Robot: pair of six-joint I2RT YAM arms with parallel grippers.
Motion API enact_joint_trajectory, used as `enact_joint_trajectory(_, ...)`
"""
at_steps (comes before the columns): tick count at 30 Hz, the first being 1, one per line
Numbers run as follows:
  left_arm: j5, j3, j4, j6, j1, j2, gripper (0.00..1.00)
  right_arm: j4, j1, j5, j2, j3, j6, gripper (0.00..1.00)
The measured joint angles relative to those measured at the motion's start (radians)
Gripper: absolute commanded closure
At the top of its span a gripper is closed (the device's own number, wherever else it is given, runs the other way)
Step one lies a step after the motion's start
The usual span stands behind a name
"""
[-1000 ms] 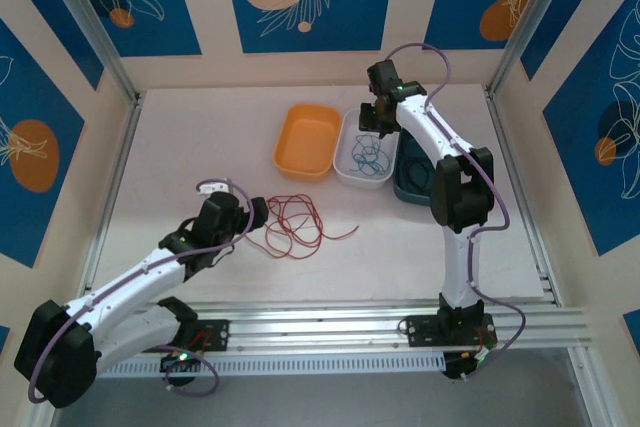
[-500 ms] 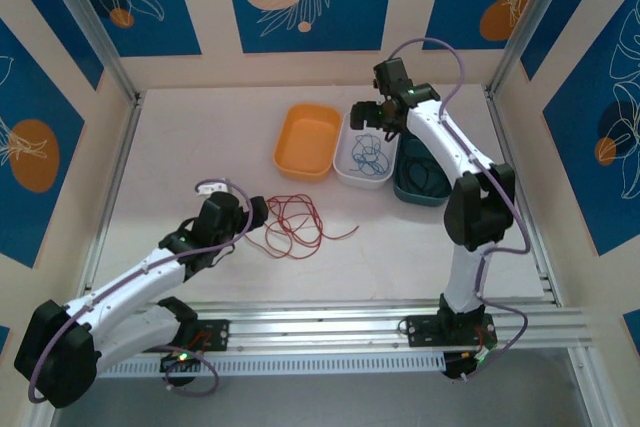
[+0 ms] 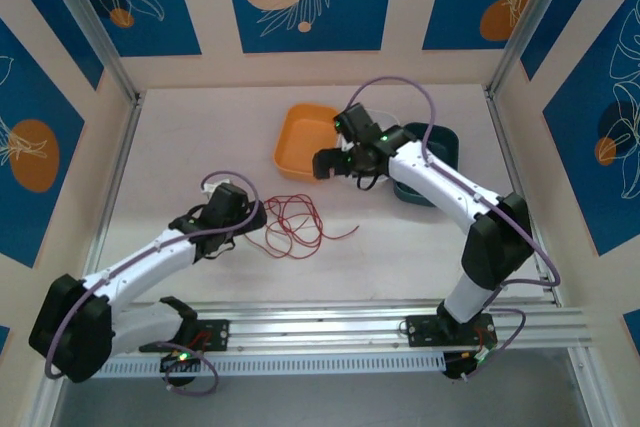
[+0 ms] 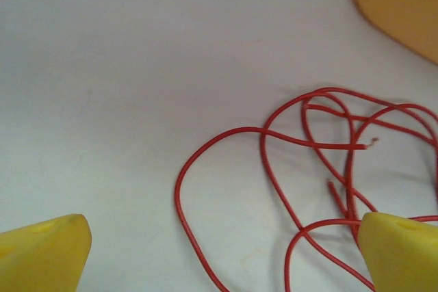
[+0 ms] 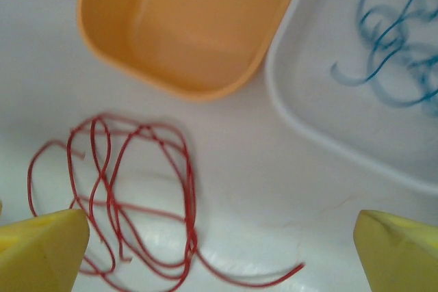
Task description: Untangle the cables
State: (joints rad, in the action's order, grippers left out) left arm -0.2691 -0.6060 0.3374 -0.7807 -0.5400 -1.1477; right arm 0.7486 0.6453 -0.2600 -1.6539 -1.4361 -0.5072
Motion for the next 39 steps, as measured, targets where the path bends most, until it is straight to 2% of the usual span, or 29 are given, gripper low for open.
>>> enact_joint_trajectory(3, 0.030, -0.014, 0.022, -0.002, 0.017, -0.061, 0.22, 0.001, 0.041, 0.005, 0.001, 0.051, -0.050, 0.01)
enact_joint_trajectory(8, 0.083, -0.029, 0.039, -0.001, 0.027, -0.164, 0.38, 0.000, 0.058, 0.006, 0.001, 0.106, -0.120, 0.01)
enact_joint_trajectory(13, 0.112, -0.029, 0.034, -0.019, 0.027, -0.211, 0.43, -0.005, 0.070, 0.014, -0.002, 0.124, -0.169, 0.01)
enact_joint_trajectory(24, 0.102, -0.043, 0.041, -0.058, 0.034, -0.270, 0.66, -0.037, 0.123, 0.040, -0.065, 0.124, -0.207, 0.01)
enact_joint_trajectory(29, 0.092, -0.041, 0.046, -0.076, 0.036, -0.269, 0.71, -0.046, 0.151, 0.055, -0.102, 0.122, -0.214, 0.01)
enact_joint_trajectory(39, 0.077, -0.032, 0.045, -0.105, 0.036, -0.262, 0.94, -0.045, 0.226, 0.031, -0.138, 0.114, -0.221, 0.01)
